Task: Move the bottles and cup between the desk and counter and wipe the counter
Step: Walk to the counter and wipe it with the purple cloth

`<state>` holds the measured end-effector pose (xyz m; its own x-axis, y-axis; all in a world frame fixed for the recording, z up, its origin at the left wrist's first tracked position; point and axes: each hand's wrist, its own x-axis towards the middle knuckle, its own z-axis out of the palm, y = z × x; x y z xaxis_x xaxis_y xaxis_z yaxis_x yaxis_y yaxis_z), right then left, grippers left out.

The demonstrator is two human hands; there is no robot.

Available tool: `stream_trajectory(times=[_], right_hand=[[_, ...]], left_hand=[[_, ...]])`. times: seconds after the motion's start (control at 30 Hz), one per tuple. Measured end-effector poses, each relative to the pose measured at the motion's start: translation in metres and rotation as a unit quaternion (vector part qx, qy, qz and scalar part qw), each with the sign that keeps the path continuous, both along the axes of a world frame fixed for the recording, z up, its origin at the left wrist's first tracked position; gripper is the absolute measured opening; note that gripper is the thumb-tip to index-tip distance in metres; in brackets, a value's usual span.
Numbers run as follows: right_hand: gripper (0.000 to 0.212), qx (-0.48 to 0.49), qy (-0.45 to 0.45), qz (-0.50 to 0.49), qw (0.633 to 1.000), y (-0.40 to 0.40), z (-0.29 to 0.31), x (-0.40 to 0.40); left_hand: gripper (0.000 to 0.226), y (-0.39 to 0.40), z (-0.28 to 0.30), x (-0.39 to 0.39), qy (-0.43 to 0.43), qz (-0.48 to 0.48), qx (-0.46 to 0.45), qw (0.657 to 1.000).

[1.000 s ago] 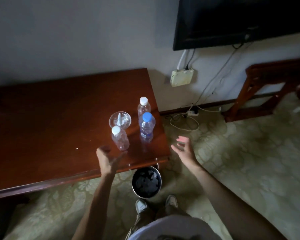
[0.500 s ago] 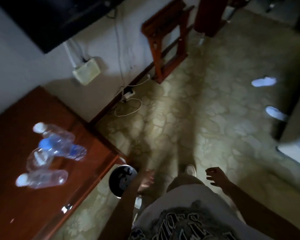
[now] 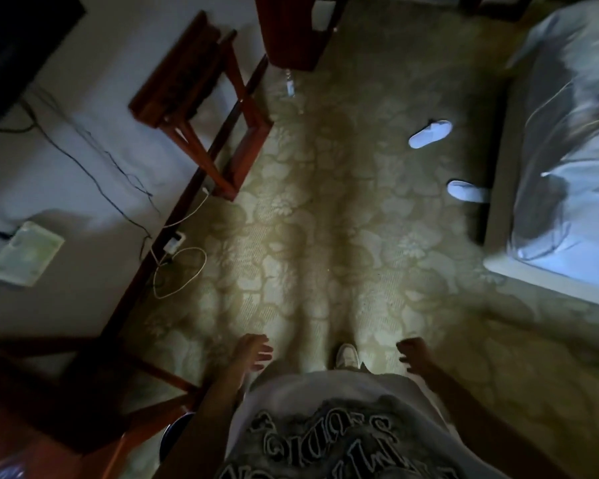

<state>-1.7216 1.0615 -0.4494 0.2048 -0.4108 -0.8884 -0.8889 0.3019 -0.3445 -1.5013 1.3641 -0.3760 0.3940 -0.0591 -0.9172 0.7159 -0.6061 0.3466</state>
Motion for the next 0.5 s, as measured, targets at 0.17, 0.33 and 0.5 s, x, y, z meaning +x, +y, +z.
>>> stream_trajectory(times=[0.17, 0.33, 0.5], right_hand=[[0.019, -0.017, -0.104, -0.039, 0.994, -0.072, 0.072, 0.1], [0.017, 0.002, -0.116, -0.066, 0.991, -0.133, 0.068, 0.153], [0.02, 0.024, -0.013, -0.126, 0.992, -0.193, 0.039, 0.173]], left_hand=[[0.033, -0.035, -0.007, 0.039, 0.023, 0.008, 0.051, 0.998], [0.029, -0.093, -0.036, 0.103, 0.04, -0.046, 0.094, 0.994], [0.019, -0.193, -0.074, 0.216, 0.041, -0.121, 0.074, 0.989]])
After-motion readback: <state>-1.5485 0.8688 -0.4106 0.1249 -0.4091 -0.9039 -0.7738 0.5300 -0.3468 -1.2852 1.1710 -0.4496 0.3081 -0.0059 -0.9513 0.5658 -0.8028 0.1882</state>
